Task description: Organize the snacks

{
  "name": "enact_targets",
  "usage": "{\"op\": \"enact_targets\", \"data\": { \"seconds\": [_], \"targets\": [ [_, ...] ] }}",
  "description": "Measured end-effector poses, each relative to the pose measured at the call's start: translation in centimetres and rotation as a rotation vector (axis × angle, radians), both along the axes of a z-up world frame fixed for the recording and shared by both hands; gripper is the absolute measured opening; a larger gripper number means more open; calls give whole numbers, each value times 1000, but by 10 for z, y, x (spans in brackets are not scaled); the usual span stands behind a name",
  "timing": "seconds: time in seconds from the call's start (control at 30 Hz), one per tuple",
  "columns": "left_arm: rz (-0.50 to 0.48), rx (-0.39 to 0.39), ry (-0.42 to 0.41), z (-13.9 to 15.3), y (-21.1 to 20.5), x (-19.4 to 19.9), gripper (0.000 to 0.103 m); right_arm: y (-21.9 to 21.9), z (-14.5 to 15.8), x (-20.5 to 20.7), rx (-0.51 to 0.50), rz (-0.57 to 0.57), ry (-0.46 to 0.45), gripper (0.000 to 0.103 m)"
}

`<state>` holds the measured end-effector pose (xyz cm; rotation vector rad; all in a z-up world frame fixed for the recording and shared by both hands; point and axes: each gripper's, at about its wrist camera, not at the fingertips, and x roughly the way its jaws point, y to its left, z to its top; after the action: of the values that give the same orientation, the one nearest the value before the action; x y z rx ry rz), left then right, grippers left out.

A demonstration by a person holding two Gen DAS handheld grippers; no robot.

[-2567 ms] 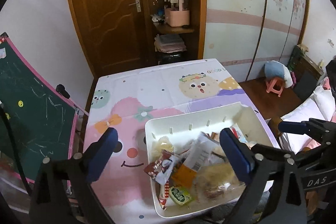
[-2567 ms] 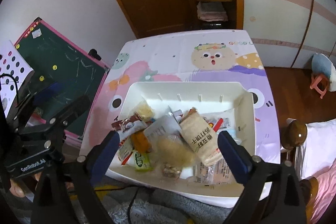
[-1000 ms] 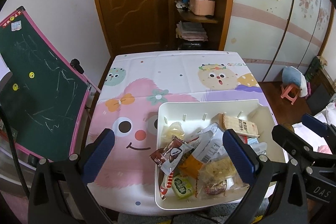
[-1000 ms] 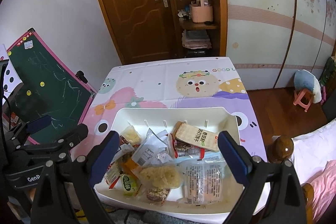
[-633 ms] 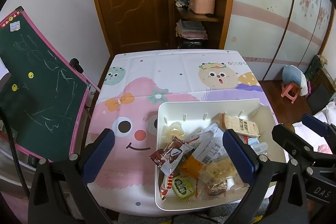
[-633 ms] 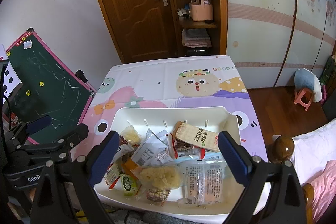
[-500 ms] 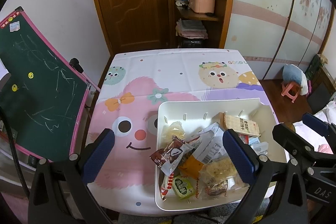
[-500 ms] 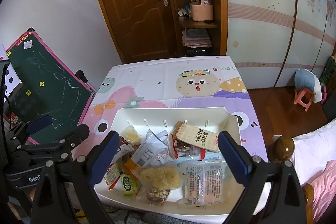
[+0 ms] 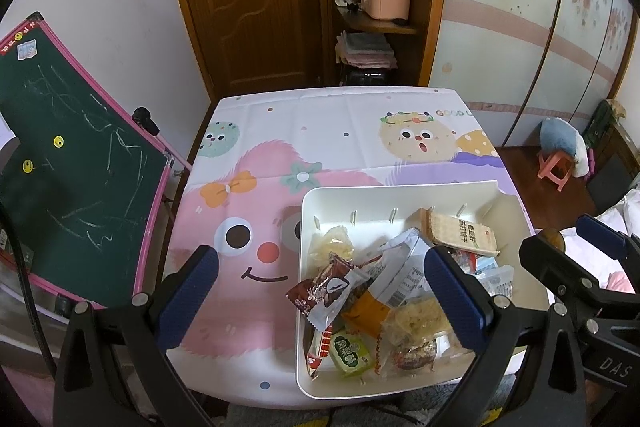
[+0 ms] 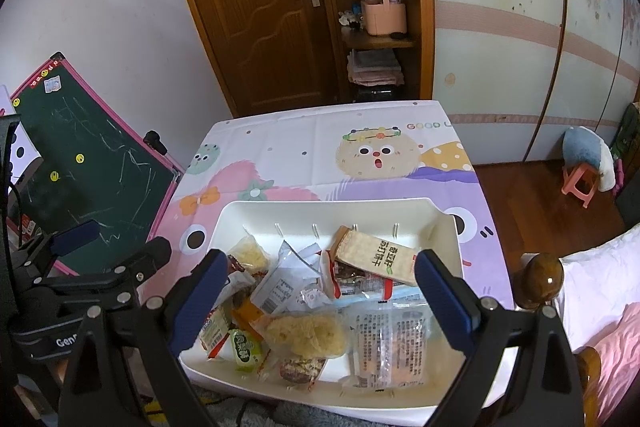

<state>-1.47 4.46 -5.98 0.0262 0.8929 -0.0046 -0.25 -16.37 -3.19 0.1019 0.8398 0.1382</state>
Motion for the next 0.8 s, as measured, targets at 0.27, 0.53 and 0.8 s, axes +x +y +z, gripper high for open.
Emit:
{"op": "enact_targets", "data": {
  "seconds": [0.27, 0.53, 0.8],
  "targets": [
    [0, 2, 2, 0, 1, -3, 102, 1, -1, -2, 1, 1, 4, 95],
    [0, 2, 2, 1, 1, -3, 102, 2, -1, -2, 4, 3, 6, 95],
    [1, 7, -14, 6, 3, -7, 102, 4, -1, -4, 5, 4, 7, 95]
  ]
}}
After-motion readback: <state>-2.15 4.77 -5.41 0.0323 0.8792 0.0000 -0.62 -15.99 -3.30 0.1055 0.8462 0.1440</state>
